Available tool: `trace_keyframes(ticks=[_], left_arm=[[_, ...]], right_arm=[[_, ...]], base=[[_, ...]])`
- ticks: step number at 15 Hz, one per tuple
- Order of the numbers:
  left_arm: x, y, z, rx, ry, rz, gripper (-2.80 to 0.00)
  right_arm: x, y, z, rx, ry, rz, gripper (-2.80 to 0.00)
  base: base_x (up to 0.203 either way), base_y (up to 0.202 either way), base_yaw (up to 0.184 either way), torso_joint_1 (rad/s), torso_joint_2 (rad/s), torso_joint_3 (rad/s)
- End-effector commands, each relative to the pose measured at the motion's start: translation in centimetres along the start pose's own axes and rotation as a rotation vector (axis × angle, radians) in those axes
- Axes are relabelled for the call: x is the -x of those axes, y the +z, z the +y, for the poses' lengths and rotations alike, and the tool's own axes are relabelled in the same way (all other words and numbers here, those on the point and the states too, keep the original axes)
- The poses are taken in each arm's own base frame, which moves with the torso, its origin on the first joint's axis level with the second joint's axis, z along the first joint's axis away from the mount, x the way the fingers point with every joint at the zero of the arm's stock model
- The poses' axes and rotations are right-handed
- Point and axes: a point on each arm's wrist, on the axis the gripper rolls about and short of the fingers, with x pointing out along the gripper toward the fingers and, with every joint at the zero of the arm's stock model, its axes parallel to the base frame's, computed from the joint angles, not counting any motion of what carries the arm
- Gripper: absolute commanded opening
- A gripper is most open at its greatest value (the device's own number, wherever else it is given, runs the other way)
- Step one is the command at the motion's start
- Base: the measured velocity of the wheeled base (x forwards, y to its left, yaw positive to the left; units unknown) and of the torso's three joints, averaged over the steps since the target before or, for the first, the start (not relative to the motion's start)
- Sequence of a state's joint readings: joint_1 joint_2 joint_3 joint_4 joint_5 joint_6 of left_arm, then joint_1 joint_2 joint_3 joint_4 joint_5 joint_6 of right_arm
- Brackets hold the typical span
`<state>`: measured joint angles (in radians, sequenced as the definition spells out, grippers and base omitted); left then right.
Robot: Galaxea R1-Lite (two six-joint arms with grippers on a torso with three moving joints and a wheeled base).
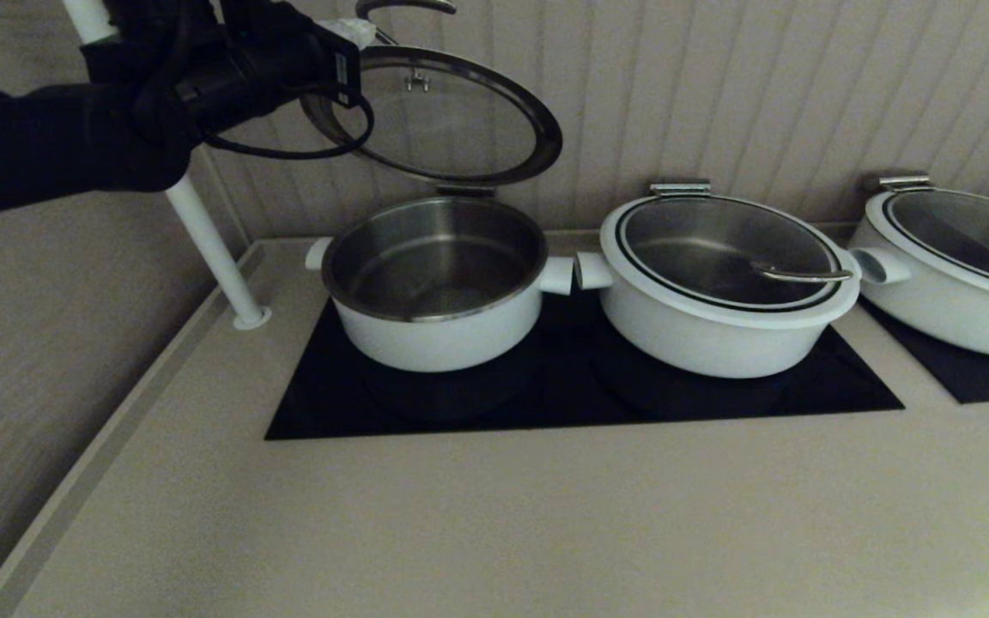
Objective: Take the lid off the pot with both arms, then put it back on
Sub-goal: Close the pot lid
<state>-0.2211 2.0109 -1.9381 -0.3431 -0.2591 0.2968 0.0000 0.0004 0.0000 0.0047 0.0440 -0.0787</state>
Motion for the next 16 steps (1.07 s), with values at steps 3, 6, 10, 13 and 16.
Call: trace_keyframes(ticks=[3,6,10,13,16], left_arm=[[0.9,1.3,0.2,-0.005,0.001,-0.009,-2.80],[1.6,1.7,0.1,0.001,-0.007,0.018,-2.80],[2.4,1.5,-0.2,0.008,-0.019,0.045,-2.80],[2.6,1.1,-0.4,0.012,-0.024,0.061,-2.80],[2.3,0.7,-0.4,0.014,-0.026,0.060,-2.80]], right_arm=[[0.0,0.0,0.0,0.001,0.001,0.001,-2.80],[0.0,0.0,0.0,0.000,0.001,0.001,-2.80],[0.0,0.0,0.0,0.000,0.001,0.001,-2.80],[0.0,0.0,0.0,0.001,0.001,0.002,-2.80],[0.0,0.0,0.0,0.001,0.001,0.001,-2.80]], base=[[0.000,0.000,0.000,0.000,0.00,0.000],[0.000,0.000,0.000,0.000,0.00,0.000],[0.000,0.000,0.000,0.000,0.00,0.000],[0.000,0.000,0.000,0.000,0.00,0.000],[0.000,0.000,0.000,0.000,0.00,0.000]])
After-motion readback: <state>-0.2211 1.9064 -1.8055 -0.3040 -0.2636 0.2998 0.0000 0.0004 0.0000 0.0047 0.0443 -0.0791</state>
